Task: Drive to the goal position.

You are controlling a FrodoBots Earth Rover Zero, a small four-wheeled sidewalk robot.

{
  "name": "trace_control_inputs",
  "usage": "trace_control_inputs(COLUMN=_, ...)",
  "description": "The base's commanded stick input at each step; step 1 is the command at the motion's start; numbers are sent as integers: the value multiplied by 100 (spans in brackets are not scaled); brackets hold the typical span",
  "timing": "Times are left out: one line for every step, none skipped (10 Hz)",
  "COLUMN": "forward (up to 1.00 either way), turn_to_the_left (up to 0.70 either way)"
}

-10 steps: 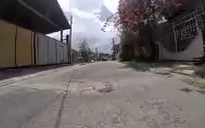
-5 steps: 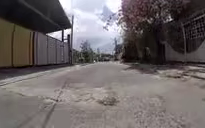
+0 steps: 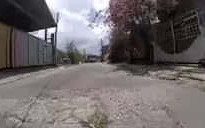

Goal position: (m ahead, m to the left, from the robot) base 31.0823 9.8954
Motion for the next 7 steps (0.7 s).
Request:
trace_control_inputs(forward=100, turn_to_the_left=-2)
trace_control_inputs(forward=100, turn_to_the_left=-2)
trace_control_inputs(forward=100, turn_to_the_left=0)
trace_control_inputs(forward=100, turn_to_the_left=-2)
trace_control_inputs(forward=100, turn_to_the_left=-2)
trace_control_inputs(forward=100, turn_to_the_left=0)
trace_control_inputs(forward=100, turn_to_the_left=0)
